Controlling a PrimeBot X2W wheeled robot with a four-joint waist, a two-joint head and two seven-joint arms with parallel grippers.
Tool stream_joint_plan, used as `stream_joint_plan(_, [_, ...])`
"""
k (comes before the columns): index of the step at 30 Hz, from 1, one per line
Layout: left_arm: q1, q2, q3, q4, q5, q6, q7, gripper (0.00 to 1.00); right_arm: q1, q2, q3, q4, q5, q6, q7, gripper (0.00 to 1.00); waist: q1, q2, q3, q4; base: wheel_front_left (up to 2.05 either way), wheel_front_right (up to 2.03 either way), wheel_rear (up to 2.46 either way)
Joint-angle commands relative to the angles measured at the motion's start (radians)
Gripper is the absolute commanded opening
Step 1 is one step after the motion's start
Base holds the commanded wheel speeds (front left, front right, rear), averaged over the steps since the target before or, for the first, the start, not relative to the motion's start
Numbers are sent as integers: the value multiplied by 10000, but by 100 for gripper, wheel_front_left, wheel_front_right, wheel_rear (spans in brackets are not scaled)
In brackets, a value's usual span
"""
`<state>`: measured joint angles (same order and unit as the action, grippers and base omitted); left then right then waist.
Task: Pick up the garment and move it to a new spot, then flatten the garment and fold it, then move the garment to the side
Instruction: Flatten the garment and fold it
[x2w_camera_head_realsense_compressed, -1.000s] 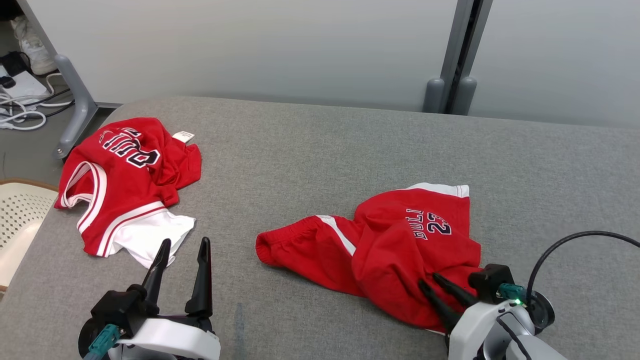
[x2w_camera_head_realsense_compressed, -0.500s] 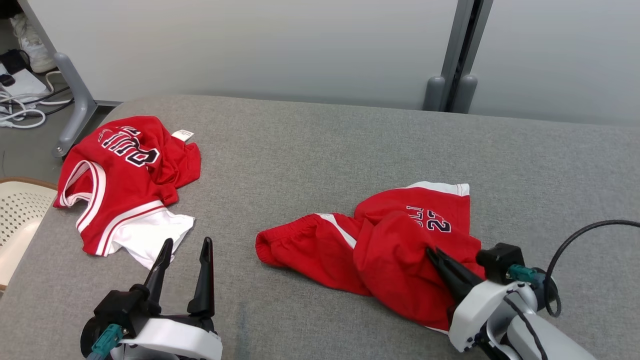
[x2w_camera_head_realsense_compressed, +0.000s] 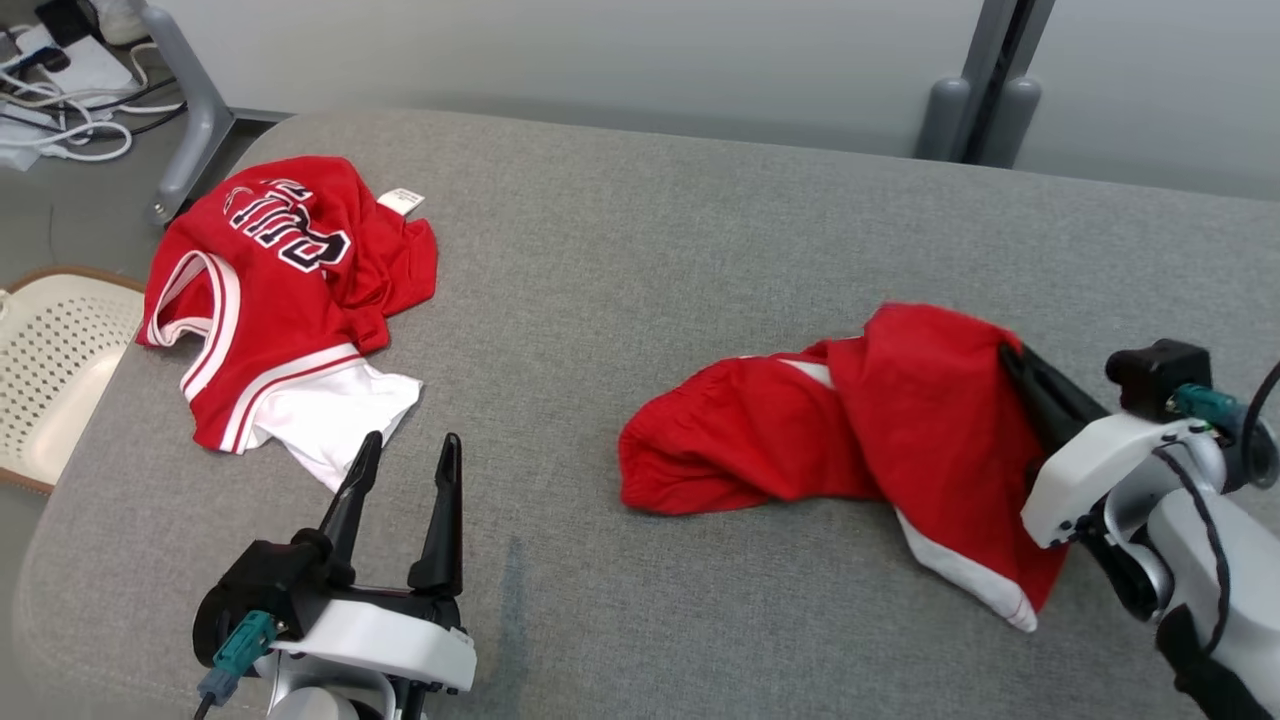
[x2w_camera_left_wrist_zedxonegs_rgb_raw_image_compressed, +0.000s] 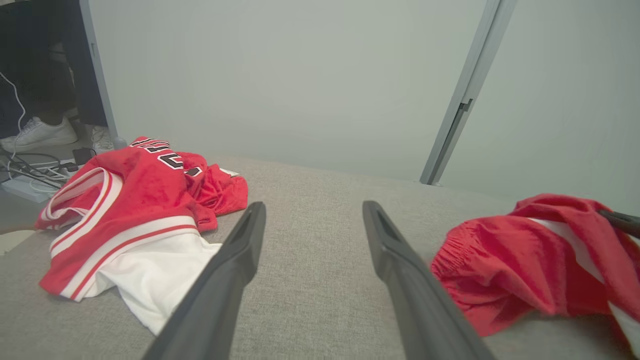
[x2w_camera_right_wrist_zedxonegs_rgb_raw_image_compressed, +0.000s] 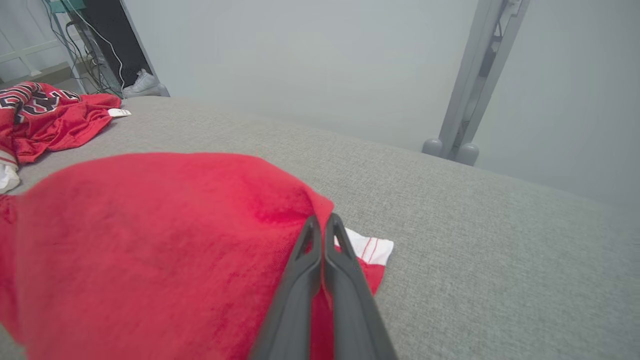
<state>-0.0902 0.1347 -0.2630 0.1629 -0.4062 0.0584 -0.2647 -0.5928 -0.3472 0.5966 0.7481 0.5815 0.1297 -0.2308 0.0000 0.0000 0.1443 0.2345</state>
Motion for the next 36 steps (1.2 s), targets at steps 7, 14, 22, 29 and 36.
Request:
stream_joint_plan(7, [-481,-176,-72,95,162,-157,-25,100,-882,-531,95,1024,836,20,244,11,0,0,633,621,0,0,0])
stream_joint_plan(14, [-612,-334,-48,272,266,-237,-23,100,-1530,-744,303,2304,1380,19,260,100,0,0,610,737,0,0,0])
stream_joint_plan(22, [-419,-302,74,467,313,-351,-23,100,-1438,-320,616,2495,1434,13,-251,100,0,0,-12,186,0,0,0])
stream_joint_plan(29, [-214,-86,244,469,331,-346,-23,100,-832,-189,-59,933,912,11,-346,100,0,0,-528,-724,0,0,0])
stream_joint_plan(36, [-61,82,407,370,262,-226,-12,100,376,117,-1646,-1206,-341,11,-333,100,0,0,-846,-1490,0,0,0])
